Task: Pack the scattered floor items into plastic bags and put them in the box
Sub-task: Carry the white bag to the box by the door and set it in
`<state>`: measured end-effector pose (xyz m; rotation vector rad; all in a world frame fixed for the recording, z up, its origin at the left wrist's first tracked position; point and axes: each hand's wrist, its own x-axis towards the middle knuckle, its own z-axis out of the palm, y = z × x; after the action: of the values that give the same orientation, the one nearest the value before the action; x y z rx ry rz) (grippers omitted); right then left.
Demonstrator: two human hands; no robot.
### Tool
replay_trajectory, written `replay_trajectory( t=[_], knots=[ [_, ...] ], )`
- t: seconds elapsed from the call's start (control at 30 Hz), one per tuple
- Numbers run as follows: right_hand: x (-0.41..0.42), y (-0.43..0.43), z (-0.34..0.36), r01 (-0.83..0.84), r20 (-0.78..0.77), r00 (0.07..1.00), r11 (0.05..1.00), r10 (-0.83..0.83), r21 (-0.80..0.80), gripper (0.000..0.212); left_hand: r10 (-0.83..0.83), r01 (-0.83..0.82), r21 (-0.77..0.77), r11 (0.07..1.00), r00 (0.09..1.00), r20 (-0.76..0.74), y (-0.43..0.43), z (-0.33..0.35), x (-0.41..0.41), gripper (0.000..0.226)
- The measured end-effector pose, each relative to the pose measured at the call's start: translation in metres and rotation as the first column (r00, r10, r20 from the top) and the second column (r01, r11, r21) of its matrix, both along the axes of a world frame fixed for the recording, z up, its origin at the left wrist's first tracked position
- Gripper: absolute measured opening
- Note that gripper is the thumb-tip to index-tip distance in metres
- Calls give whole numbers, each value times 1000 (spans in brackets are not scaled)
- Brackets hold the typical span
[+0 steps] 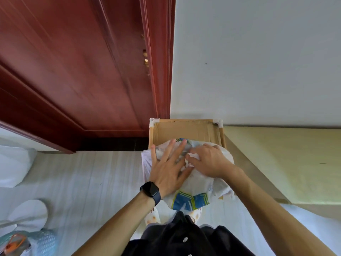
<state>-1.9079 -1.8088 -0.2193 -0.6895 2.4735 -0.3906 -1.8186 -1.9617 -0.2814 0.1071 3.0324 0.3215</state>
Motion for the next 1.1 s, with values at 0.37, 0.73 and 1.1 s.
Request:
replay_trajectory(
  t=[0.37, 0.73, 1.1],
  knots=[
    [17, 10, -28, 224, -275, 944, 966, -183, 126, 63, 26, -25, 93, 995, 1000, -10, 19, 15, -4, 88],
    [65, 47, -20, 213, -381, 874, 944, -300, -253, 48, -88, 86, -44, 995, 995, -46, 10, 5, -6, 48],
    [63, 25, -34, 297, -414, 842, 937, -347, -183, 28, -85, 90, -88, 992, 995, 52, 4, 20, -2, 98]
  ],
)
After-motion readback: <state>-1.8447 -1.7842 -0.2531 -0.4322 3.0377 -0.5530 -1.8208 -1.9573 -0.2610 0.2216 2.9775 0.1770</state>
